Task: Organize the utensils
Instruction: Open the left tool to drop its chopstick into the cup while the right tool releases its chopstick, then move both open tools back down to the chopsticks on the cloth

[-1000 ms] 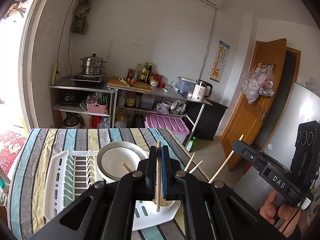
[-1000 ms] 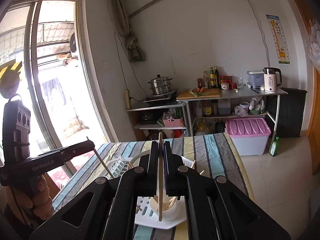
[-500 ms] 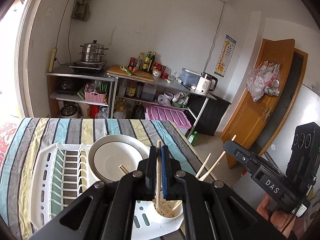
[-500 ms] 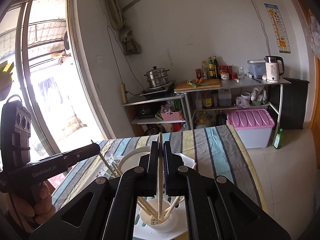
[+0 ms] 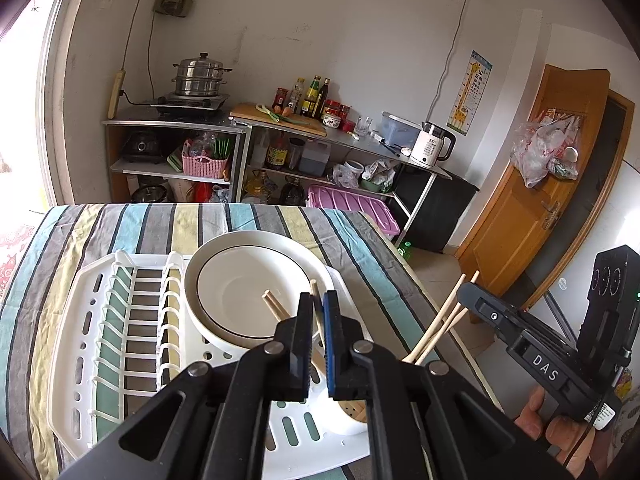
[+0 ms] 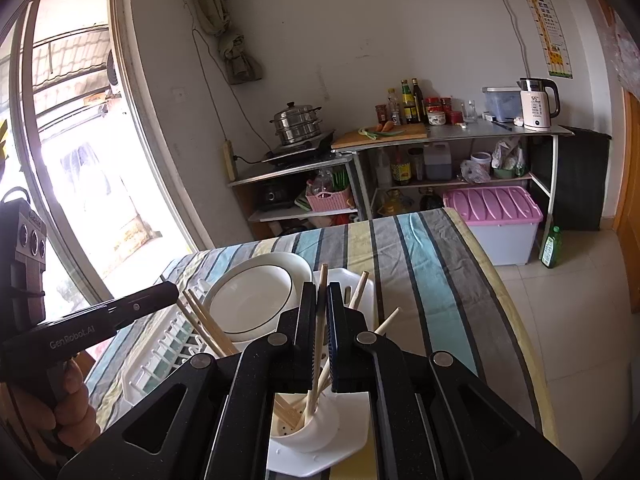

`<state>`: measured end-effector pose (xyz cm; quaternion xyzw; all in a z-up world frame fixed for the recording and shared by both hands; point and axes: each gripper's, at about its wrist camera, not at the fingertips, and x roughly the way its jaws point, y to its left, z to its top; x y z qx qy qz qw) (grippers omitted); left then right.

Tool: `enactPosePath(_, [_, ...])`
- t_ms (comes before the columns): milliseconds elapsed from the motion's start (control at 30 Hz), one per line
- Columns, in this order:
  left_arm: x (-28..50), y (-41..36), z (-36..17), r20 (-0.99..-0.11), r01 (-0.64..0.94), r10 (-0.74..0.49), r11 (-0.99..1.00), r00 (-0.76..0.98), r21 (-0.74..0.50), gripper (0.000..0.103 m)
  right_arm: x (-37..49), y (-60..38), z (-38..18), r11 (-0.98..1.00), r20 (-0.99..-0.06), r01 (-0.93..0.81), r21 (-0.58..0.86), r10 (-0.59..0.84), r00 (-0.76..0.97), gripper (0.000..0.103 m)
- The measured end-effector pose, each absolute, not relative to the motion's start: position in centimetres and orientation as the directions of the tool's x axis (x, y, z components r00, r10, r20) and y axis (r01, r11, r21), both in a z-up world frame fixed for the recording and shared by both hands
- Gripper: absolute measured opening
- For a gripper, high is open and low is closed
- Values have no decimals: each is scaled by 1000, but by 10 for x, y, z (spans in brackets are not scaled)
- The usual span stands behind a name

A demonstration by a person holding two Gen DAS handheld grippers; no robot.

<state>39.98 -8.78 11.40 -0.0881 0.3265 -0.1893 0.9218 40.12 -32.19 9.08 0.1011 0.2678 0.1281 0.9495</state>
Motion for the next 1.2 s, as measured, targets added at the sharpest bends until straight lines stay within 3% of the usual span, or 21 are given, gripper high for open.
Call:
enactPosePath(133, [401, -86, 114, -572, 276, -392, 919, 721, -281, 6, 401, -322, 93, 949, -494, -191, 252, 296, 817, 6])
enactPosePath(200, [401, -84, 113, -572, 273, -387, 921, 723, -278, 7, 398, -323, 94, 949, -492, -189, 252, 293, 820, 17])
enactPosePath(267, [399, -82, 114, -572, 263, -372, 927, 731, -266, 9, 396, -325, 95, 949, -487, -190, 252, 294, 822, 20])
enactPosePath(500, [382, -72, 114, -562, 257, -367, 929, 741, -267, 17, 376, -328, 98, 951, -484, -184, 249, 287, 827, 20])
enactPosePath(1200, [246, -39, 75, -595, 245, -305, 952, 743, -183, 26, 243, -320, 82, 936, -479, -250, 247, 343, 808, 20])
